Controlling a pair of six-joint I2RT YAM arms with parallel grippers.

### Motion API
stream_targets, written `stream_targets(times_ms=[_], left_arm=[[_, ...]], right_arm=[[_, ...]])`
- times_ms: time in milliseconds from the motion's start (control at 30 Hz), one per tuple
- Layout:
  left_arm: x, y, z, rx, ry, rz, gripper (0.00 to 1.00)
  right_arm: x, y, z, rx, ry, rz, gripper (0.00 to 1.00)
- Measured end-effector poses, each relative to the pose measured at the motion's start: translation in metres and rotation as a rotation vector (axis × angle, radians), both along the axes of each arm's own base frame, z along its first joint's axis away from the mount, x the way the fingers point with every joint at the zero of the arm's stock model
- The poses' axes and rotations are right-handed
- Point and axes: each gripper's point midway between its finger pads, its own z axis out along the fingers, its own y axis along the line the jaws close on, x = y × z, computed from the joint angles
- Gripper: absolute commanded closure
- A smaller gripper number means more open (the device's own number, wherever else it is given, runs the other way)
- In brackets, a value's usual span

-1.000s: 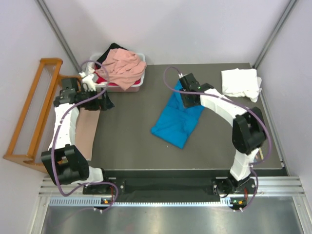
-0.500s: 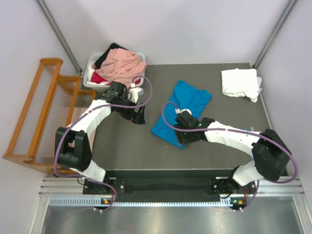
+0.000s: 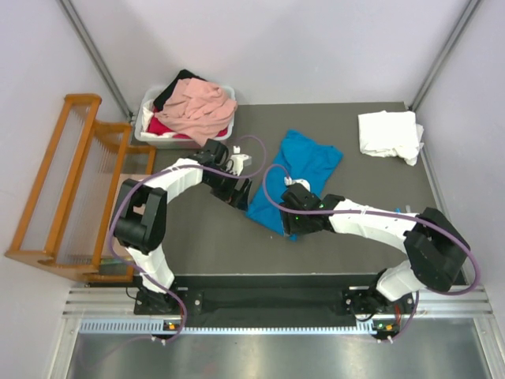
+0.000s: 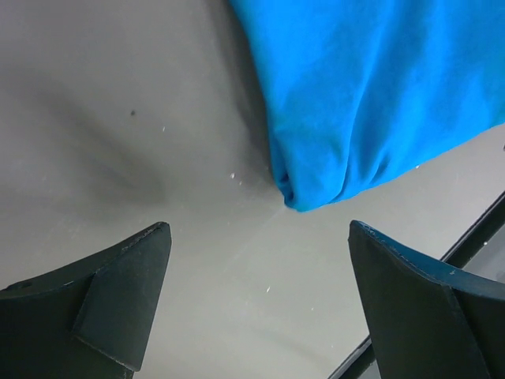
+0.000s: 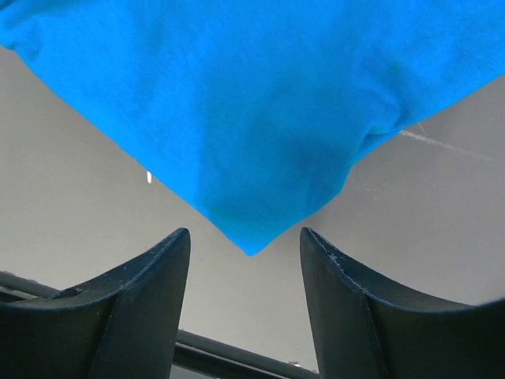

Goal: Fold and stack the t-shirts
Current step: Fold the tshirt

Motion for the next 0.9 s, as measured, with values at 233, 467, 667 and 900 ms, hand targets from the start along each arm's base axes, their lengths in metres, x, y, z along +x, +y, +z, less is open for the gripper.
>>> stream_targets(times_ms=[233, 467, 667, 900], left_arm=[[0.003, -0.017, 0.006, -0.018, -0.031, -0.027, 0.02], [-0.002, -0.031, 0.008, -0.028, -0.031, -0.039, 0.02], [-0.012, -0.042, 0.006, -0.03, -0.024, -0.062, 0.02], [-0.016, -0.052, 0.006, -0.038, -0.027, -0.075, 0.02]], right_arm=[[-0.003, 0.008, -0.008, 0.011, 0.025, 0.003, 0.44], [-0.01, 0.01, -0.015, 0.006, 0.051, 0.005, 0.44], [-0.013, 0.009, -0.018, 0.003, 0.062, 0.002, 0.44], [-0.018, 0.004, -0.024, -0.012, 0.074, 0.001, 0.45]])
